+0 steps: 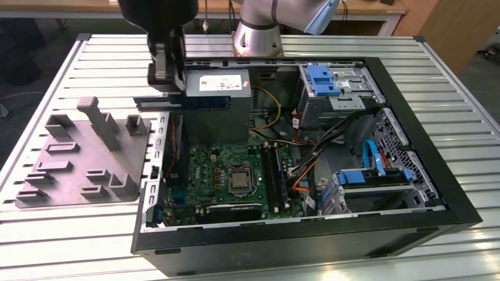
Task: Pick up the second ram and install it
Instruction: 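Pick up the second ram and move it above second insertion slot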
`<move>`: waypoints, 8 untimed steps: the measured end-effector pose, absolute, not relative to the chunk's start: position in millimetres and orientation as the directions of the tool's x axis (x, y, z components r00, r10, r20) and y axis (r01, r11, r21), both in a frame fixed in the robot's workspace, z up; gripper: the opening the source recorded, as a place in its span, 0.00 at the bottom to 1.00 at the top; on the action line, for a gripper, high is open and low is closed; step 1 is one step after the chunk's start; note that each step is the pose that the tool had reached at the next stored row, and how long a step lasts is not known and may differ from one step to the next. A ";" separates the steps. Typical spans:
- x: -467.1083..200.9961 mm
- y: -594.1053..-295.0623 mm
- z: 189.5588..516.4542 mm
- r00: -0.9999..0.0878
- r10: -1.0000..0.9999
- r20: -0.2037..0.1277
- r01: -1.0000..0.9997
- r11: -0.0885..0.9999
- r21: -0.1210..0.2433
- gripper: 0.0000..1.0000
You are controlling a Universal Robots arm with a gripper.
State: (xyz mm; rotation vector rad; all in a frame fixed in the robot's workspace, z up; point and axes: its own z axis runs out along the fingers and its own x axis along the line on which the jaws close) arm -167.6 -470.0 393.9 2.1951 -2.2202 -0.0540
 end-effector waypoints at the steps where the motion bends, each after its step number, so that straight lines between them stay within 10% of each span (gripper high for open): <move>1: -164.4 -470.1 393.9 -0.012 -1.000 -0.011 -0.999 0.011 0.038 0.12; 8: -141.8 -471.2 394.0 -0.012 -1.000 -0.011 -0.999 0.011 0.040 0.12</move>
